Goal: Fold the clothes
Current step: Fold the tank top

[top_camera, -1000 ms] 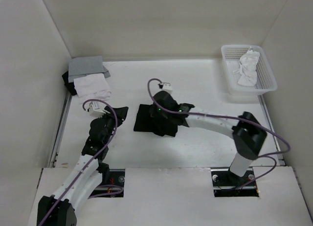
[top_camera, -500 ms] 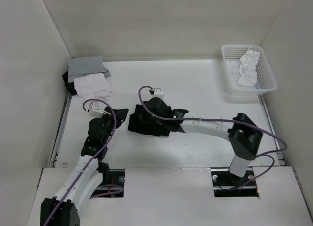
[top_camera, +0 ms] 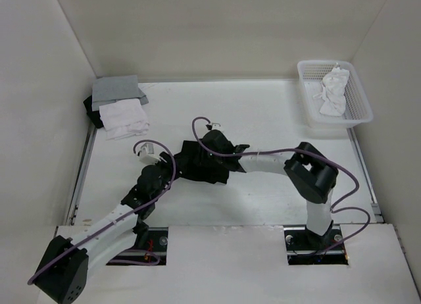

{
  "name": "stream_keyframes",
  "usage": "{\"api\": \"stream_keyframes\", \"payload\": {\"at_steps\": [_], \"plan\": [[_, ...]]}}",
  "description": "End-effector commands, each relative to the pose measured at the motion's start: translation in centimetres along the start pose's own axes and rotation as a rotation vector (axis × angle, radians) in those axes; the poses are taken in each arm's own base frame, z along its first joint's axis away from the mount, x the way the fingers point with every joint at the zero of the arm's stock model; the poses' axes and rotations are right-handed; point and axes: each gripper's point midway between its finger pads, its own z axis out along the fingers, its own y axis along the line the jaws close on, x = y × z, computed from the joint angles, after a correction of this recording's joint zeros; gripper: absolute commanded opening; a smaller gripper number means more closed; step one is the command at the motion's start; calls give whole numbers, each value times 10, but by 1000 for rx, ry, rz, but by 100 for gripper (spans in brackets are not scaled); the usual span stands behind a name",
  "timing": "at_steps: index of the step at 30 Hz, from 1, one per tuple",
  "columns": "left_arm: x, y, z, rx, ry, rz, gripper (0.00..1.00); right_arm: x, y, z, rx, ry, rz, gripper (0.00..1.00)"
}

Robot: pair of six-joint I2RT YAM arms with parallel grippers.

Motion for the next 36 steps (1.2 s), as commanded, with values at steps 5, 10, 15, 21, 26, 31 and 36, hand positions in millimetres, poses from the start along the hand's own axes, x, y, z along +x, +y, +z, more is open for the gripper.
{"api": "stream_keyframes", "payload": {"at_steps": [5, 10, 15, 21, 26, 31, 36], "plan": [[-10, 22, 3, -67, -90, -44, 39, -11, 39, 21, -114, -14, 70, 47], [-5, 26, 6, -71, -80, -47, 39, -7, 47, 30, -148, 7, 106, 40], [-5, 32, 6, -86, -82, -48, 39, -8, 49, 37, -159, 22, 129, 23], [-5, 32, 2, -79, -85, -50, 39, -59, 50, 44, -211, -65, 185, 11], [-4, 34, 1, -87, -79, -55, 39, -91, 53, 57, -211, -140, 224, 43], [-8, 27, 1, -78, -86, -57, 39, -102, 59, 55, -235, -186, 252, 52], [-12, 12, 6, -55, -84, -45, 39, -96, 52, 16, -248, -233, 210, 29]]}}
